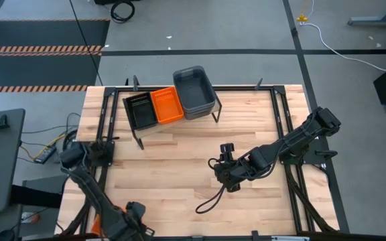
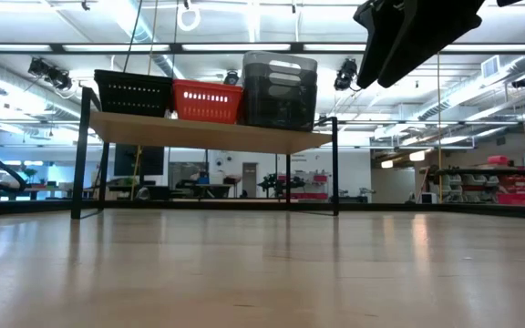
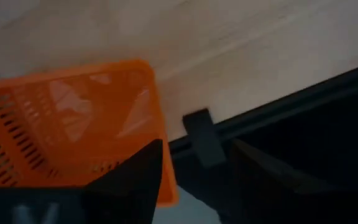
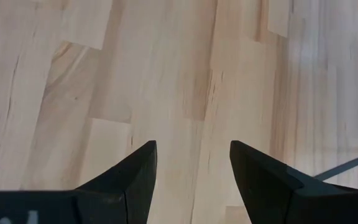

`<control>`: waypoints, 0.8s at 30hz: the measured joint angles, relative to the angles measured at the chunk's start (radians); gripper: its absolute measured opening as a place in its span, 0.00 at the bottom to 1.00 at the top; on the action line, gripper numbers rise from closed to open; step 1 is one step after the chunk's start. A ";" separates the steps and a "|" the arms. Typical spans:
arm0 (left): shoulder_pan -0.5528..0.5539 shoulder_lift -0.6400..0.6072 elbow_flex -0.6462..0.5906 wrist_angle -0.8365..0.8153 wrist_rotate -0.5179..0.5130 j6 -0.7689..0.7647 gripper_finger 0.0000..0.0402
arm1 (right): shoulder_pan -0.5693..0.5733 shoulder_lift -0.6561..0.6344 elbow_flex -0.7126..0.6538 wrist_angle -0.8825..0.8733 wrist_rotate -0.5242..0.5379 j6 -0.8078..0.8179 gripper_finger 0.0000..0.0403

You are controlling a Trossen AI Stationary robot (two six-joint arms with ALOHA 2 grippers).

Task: Stack baskets on shelf by color
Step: Stack the orange bin on top of the other orange bin on the shelf

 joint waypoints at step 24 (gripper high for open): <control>-0.035 0.154 0.000 -0.004 0.040 0.046 0.40 | 0.000 0.000 0.000 0.000 -0.001 -0.018 0.52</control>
